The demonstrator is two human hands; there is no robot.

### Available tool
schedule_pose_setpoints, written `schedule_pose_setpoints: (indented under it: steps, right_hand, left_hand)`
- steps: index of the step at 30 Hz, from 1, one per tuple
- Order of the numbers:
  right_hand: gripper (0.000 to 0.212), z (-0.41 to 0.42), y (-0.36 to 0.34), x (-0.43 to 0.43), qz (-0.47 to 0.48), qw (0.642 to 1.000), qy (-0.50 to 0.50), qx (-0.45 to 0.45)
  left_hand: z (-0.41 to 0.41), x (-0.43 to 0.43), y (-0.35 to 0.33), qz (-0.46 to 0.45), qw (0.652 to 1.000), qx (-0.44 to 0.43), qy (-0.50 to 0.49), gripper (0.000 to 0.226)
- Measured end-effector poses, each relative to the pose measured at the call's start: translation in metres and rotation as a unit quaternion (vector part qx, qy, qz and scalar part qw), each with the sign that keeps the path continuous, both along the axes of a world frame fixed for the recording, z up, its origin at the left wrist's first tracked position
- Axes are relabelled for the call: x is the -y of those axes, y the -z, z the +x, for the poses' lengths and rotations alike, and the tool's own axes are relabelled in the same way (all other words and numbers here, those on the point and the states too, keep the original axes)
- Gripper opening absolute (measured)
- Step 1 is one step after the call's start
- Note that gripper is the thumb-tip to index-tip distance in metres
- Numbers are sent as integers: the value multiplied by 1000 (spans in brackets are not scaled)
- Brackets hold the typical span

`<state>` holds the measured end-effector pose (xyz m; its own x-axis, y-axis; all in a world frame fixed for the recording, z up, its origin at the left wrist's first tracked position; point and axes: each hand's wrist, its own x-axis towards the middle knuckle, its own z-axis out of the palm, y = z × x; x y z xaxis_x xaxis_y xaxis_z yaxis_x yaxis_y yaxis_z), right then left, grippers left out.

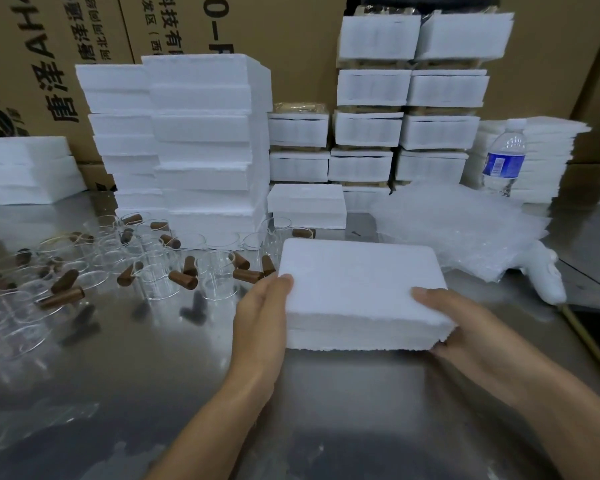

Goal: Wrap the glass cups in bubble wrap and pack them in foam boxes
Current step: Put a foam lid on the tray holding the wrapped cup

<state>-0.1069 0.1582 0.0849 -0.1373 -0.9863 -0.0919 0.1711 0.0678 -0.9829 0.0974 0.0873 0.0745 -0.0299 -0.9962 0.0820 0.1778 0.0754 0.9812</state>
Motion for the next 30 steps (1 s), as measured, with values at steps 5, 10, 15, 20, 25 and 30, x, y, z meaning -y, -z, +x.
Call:
schedule_pose_setpoints:
  steps: [5,10,15,20,25,30]
  right_hand:
    - [30,-6,-22,17,-25,997,43,65]
    - [24,-24,-54,49,-44,975,116,187]
    - [25,-39,-60,83,-69,940,174,284]
    - [17,-60,-62,106,-73,923,206,316]
    - [25,-84,-68,115,-101,925,182,316]
    - [18,-98,-70,128,-123,918,131,353]
  left_hand:
    - [-3,9,-22,0,1000,-9,21,20]
    - [-19,54,-73,-77,991,-6,106,32]
    - [-51,136,-88,-161,971,174,41,16]
    - [-77,222,-74,-272,788,548,72,52]
    - [-101,284,-71,-291,639,709,59,79]
    - [-107,314,-54,-190,597,774,90,106]
